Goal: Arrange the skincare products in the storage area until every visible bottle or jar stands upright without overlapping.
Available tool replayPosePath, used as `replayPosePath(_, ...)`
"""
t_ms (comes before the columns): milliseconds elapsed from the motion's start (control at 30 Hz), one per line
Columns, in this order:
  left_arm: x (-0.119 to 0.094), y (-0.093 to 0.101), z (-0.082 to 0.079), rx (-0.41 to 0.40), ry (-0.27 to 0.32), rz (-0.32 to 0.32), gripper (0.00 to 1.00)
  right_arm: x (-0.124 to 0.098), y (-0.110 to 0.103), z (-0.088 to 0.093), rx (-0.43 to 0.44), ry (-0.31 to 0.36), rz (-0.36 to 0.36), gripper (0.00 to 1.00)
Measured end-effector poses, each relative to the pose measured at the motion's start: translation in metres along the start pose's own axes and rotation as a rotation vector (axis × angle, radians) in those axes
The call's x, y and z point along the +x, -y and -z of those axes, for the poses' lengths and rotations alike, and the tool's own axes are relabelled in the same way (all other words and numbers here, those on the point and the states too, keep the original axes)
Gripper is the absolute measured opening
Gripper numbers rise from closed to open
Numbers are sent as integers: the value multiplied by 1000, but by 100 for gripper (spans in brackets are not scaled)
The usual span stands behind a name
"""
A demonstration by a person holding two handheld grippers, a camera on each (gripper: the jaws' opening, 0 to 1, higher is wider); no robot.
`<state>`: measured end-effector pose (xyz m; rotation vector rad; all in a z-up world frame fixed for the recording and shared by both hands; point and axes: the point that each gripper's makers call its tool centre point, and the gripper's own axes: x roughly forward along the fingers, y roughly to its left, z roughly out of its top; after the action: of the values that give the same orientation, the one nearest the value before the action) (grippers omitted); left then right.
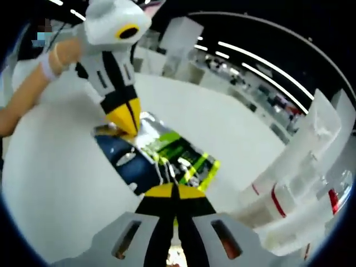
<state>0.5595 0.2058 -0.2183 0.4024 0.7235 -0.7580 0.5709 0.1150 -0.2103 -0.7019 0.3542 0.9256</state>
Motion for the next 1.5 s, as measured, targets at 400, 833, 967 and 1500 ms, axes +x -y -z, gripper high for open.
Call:
replayPosePath(400, -9, -21, -29, -103, 153, -60, 0, -5, 7, -27, 111, 126, 26, 0)
replayPosePath(833, 0, 2, 6, -147, -45, 56, 0, -10, -19, -2, 173, -37, -119, 0)
replayPosePath(967, 2, 4, 8, -147, -14, 6, 0, -2, -17, -1, 160, -31, -101, 0)
replayPosePath(1500, 13, -25, -9, -132, 112, -112, 0, 16, 2, -5, 79, 43, 28, 0)
